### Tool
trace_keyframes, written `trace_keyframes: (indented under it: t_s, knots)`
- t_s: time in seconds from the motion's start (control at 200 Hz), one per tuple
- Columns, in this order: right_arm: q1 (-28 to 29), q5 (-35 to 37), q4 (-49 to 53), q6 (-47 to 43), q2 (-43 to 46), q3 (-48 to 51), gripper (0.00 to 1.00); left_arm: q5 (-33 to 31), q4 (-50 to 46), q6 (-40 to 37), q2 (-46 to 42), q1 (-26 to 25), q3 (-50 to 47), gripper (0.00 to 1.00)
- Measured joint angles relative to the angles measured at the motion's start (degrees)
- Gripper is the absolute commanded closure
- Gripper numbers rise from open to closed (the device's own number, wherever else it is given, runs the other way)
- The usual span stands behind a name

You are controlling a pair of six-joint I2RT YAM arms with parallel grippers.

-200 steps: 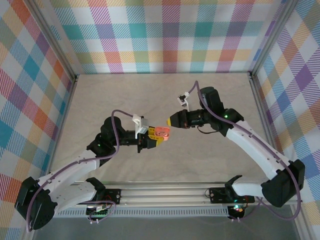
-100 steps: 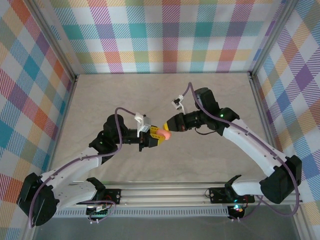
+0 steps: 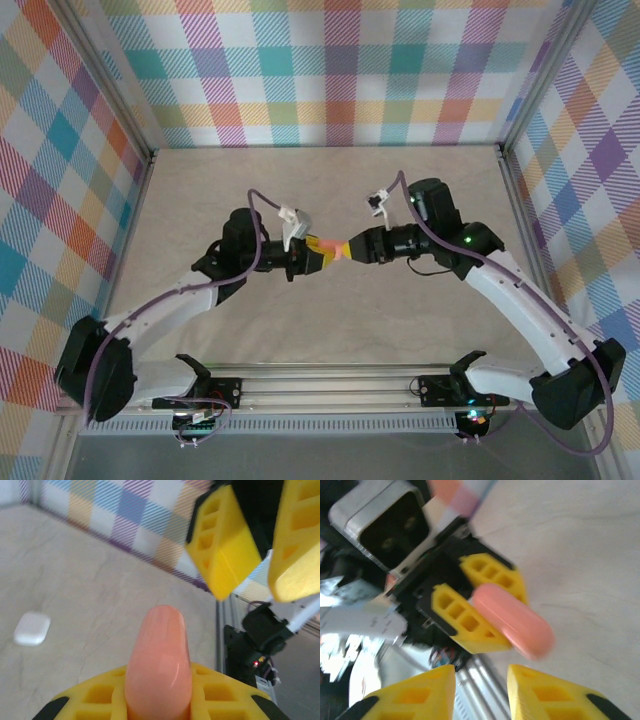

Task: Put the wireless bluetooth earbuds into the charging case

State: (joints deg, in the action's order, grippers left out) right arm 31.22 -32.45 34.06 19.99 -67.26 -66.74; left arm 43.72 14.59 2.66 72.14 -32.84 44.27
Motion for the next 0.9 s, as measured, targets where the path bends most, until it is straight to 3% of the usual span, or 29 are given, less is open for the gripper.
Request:
trace_keyframes:
  t_s: [0.125, 0.305, 0.47, 0.665, 0.705, 0.765, 0.795, 0.8, 0.805, 0.815, 0.9]
  knots:
    - [-3.5, 9.2, 1.1, 1.0, -2.2, 2.3, 0.51, -4.7, -4.3, 4.2, 8.0, 0.5, 1.8, 1.0]
    - [-6.5, 19.7, 0.9, 1.8, -4.1, 7.4, 0.43, -9.5, -13.6, 7.3, 25.3, 0.5, 14.0, 1.0]
    - [-7.8, 24.2, -1.0, 1.8, -5.2, 9.0, 0.4, -16.1, -20.1, 10.0, 36.0, -0.6, 20.9, 0.94]
    - [-8.7, 26.3, -3.3, 1.8, -5.7, 10.5, 0.36, -23.5, -27.0, 11.3, 41.0, -2.1, 28.2, 0.81]
    - [-8.8, 26.7, -3.6, 1.8, -5.7, 11.0, 0.34, -24.7, -27.9, 11.4, 41.5, -2.3, 29.3, 0.74]
    - [-8.9, 27.5, -3.9, 1.7, -5.7, 11.4, 0.3, -26.6, -29.0, 11.4, 41.7, -2.4, 30.3, 0.5]
    - [-9.1, 28.0, -4.2, 1.6, -5.7, 11.6, 0.27, -27.7, -29.8, 11.3, 41.7, -2.5, 30.5, 0.3]
    - [-9.1, 28.1, -4.2, 1.5, -5.7, 11.6, 0.26, -27.9, -29.9, 11.3, 41.7, -2.5, 30.5, 0.16]
    - [-9.1, 28.2, -4.2, 1.6, -5.7, 11.6, 0.25, -28.0, -30.0, 11.2, 41.7, -2.5, 30.5, 0.08]
    - [-9.2, 28.5, -4.3, 1.7, -5.7, 11.6, 0.24, -28.4, -30.3, 11.2, 41.7, -2.5, 30.6, 0.02]
    - [-9.7, 31.1, -5.2, 0.7, -5.3, 12.2, 0.12, -30.9, -32.2, 11.0, 41.7, -2.6, 30.6, 0.0]
